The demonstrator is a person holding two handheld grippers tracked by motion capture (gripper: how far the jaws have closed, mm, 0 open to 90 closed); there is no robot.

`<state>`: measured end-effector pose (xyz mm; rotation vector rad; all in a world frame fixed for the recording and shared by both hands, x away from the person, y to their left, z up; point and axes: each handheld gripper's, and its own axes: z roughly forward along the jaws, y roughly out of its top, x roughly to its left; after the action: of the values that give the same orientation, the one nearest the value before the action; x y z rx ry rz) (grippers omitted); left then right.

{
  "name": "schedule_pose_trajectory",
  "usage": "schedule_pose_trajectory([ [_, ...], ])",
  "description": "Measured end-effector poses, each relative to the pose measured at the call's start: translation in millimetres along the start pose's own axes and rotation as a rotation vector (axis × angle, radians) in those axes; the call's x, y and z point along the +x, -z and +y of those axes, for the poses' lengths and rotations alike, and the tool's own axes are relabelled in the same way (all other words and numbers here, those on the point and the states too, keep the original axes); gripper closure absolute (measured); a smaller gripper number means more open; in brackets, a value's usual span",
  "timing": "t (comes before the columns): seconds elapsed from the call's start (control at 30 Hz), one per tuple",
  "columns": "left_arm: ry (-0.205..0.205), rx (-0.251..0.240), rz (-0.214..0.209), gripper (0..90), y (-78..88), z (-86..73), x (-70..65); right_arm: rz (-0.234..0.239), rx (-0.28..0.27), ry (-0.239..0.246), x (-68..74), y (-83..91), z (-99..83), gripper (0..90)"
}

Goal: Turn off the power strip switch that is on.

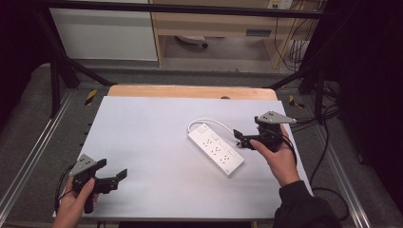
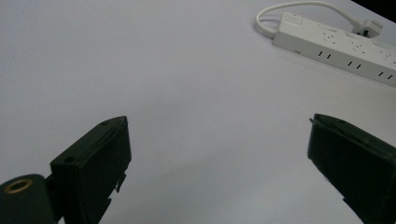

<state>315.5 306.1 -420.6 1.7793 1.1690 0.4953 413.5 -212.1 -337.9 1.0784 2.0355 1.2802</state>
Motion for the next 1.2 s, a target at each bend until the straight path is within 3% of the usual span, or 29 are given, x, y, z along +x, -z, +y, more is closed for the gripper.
schedule_pose_trajectory([
  [0.2,-0.001,-0.001,-0.001,6.3,-0.1,-0.1,-0.3,-0.009,-0.002,0.007,-1.6,-5.1,5.8,14.4],
  [0.5,-0.005,0.0,0.006,6.3,-0.5,-0.2,-0.3,-0.015,0.016,0.026,-0.8,-23.2,11.1,48.0],
  [0.67,-0.008,0.001,0.005,6.3,-0.2,-0.4,-0.4,-0.017,0.021,0.049,0.9,-30.9,13.1,60.0],
  [1.2,-0.006,-0.002,0.004,6.4,-0.3,-0.1,-0.2,0.0,0.024,0.052,-0.6,-43.7,17.3,73.6],
])
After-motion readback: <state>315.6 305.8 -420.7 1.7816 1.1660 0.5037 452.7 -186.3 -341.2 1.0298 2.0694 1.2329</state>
